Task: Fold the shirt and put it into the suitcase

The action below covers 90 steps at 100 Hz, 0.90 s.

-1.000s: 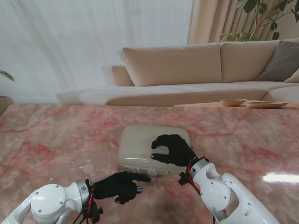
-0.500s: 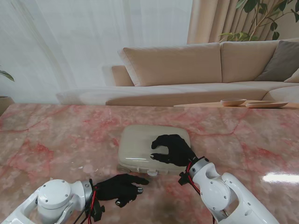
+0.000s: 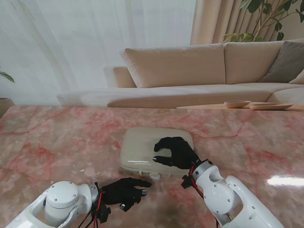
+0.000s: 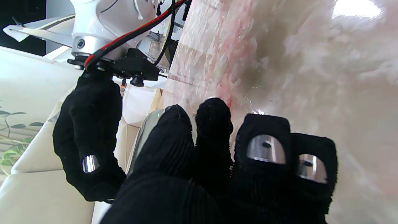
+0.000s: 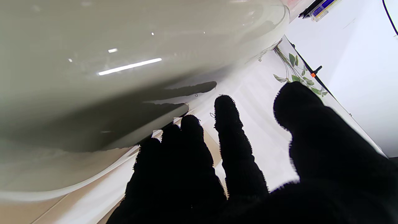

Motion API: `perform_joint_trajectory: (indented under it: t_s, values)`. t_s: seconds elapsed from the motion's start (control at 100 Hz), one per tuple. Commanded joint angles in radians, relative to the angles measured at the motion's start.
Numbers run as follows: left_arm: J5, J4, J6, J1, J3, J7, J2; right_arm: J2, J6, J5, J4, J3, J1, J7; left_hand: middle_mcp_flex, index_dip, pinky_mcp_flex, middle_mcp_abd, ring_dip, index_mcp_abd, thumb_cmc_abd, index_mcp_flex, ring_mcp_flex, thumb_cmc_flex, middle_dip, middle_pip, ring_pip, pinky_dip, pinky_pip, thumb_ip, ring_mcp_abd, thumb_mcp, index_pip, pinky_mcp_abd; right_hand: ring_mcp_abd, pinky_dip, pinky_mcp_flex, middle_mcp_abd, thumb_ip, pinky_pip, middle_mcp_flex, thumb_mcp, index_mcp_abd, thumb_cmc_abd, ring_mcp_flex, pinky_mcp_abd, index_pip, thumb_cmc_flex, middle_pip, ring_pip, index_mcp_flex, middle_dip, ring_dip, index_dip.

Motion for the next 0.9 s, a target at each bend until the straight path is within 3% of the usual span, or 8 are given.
perform_joint_trajectory:
  t_s: [0.0,0.28,0.31,0.4,0.42,0.48,0.52,0.89]
  values:
    - [-0.008,0.018,0.009,0.000,0.006,0.009,-0.010,0.006,0.027,0.002,0.069,-0.017,-0.043,0.050,0.012,-0.011,0.043,-0.045,-0.007,-0.063,0.042,-0.032,0.057,0.070,-0.007,0.044,0.079,-0.010,0.187,0.020,-0.026,-0.014,-0.003,-0.049,0.150,0.019,0.118,0.055,0.034,0.153,0.006,0.016,0.002,0.003,0.071,0.300,0.015,0.000,0.021,0.115,0.013,-0.004,-0.002,-0.003]
    - [-0.048,0.053,0.016,-0.014,0.007,0.029,-0.024,0.006,0.026,0.004,0.073,-0.020,-0.041,0.053,0.011,-0.013,0.047,-0.060,-0.007,-0.122,0.042,-0.008,0.060,0.074,-0.015,0.045,0.079,-0.018,0.193,0.032,-0.027,-0.005,0.004,-0.052,0.149,0.018,0.118,0.056,0.034,0.153,0.006,0.016,0.004,0.003,0.070,0.298,0.017,-0.001,0.021,0.115,0.017,-0.004,-0.003,-0.003]
    - [-0.052,0.056,0.017,-0.016,0.008,0.032,-0.026,0.006,0.027,0.004,0.073,-0.020,-0.041,0.053,0.005,-0.013,0.047,-0.023,-0.007,-0.127,0.042,-0.007,0.058,0.073,-0.016,0.045,0.079,-0.019,0.193,0.037,-0.028,0.000,0.004,-0.053,0.151,0.018,0.117,0.056,0.034,0.153,0.007,0.017,0.003,0.003,0.071,0.299,0.018,0.000,0.022,0.115,0.018,-0.004,-0.003,-0.003]
    - [-0.059,0.063,0.019,-0.020,0.011,0.040,-0.029,0.006,0.027,0.004,0.074,-0.021,-0.041,0.054,-0.005,-0.011,0.038,-0.014,-0.004,-0.153,0.043,0.000,0.044,0.067,-0.019,0.041,0.077,-0.021,0.190,0.050,-0.027,0.017,0.008,-0.053,0.151,0.018,0.118,0.055,0.034,0.153,0.007,0.017,0.004,0.002,0.072,0.298,0.018,0.000,0.022,0.115,0.019,-0.004,-0.003,-0.002]
    - [-0.060,0.064,0.019,-0.021,0.011,0.041,-0.030,0.006,0.028,0.005,0.074,-0.021,-0.041,0.054,-0.008,-0.012,0.035,-0.013,0.004,-0.158,0.022,-0.001,0.042,0.013,-0.022,0.043,0.072,-0.014,0.186,0.077,-0.027,0.102,0.009,-0.053,0.150,0.018,0.118,0.056,0.034,0.153,0.008,0.017,0.003,0.002,0.070,0.299,0.019,0.000,0.022,0.115,0.020,-0.004,-0.003,-0.002]
    - [-0.064,0.065,0.021,-0.021,0.012,0.045,-0.032,0.007,0.029,0.005,0.074,-0.021,-0.041,0.056,-0.020,-0.011,0.019,-0.011,0.010,-0.173,0.016,0.000,0.022,-0.006,-0.027,0.032,0.070,-0.011,0.177,0.089,-0.023,0.144,0.010,-0.049,0.149,0.018,0.118,0.055,0.034,0.154,0.009,0.017,0.003,0.002,0.071,0.299,0.019,-0.001,0.022,0.115,0.020,-0.004,-0.003,-0.002]
    - [-0.066,0.065,0.022,-0.022,0.012,0.045,-0.032,0.007,0.029,0.004,0.074,-0.021,-0.041,0.056,-0.022,-0.009,0.013,-0.008,0.019,-0.181,0.003,0.002,0.016,-0.043,-0.022,0.028,0.068,0.014,0.165,0.114,-0.018,0.201,0.014,-0.041,0.149,0.018,0.118,0.056,0.034,0.154,0.008,0.018,0.003,0.003,0.072,0.299,0.019,-0.001,0.022,0.115,0.020,-0.004,-0.003,-0.002]
    - [-0.075,0.075,0.024,-0.036,0.020,0.053,-0.036,0.007,0.032,0.008,0.077,-0.022,-0.041,0.058,-0.028,-0.008,0.007,-0.006,0.020,-0.192,0.007,0.004,0.009,-0.056,-0.019,0.026,0.073,0.017,0.162,0.121,-0.020,0.221,0.016,-0.041,0.152,0.017,0.118,0.057,0.034,0.154,0.009,0.019,0.005,0.003,0.071,0.298,0.020,-0.001,0.022,0.115,0.022,-0.003,-0.003,-0.002]
